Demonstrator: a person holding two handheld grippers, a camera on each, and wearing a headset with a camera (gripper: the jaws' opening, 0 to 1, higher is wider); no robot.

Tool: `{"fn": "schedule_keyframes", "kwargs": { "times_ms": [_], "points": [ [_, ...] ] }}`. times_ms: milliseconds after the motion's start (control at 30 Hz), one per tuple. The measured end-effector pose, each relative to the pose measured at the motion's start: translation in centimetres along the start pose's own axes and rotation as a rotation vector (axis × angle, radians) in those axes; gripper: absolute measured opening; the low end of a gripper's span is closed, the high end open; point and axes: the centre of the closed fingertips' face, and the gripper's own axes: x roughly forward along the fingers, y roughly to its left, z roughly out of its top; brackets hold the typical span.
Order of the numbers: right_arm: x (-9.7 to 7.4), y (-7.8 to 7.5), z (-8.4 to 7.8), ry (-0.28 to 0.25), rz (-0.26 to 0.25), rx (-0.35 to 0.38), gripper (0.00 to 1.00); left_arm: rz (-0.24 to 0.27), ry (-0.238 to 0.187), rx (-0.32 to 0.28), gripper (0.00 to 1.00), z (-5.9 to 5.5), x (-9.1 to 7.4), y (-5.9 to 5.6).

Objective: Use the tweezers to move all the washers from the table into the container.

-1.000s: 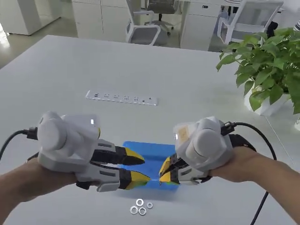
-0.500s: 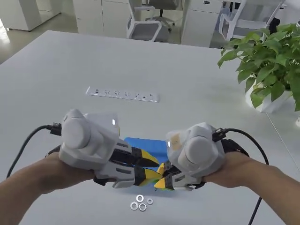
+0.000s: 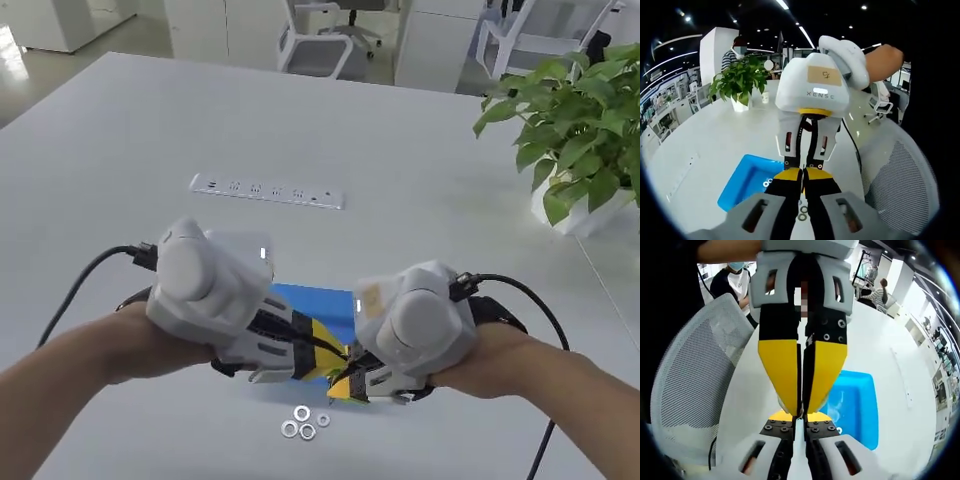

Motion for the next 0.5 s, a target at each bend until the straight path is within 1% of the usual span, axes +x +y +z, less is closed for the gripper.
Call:
{"fn": "schedule_keyframes", "kwargs": {
  "times_ms": [167, 367, 500],
  "points": [
    [0.6, 0.2, -0.1, -0.006, 0.005, 0.001, 0.07, -0.005, 0.017, 0.000, 0.06, -0.5, 0.2, -0.4],
    [1.5, 0.8, -0.8, 0.006, 0.013, -0.005, 0.08, -0.014, 0.040, -0.007, 0.06, -1.6, 0.7, -0.8],
    [2.0, 1.2, -1.0, 0.004, 0.018, -0.003, 0.08, -0.017, 0.050, -0.011, 0.06, -2.2, 0.8, -1.0]
  ]
}}
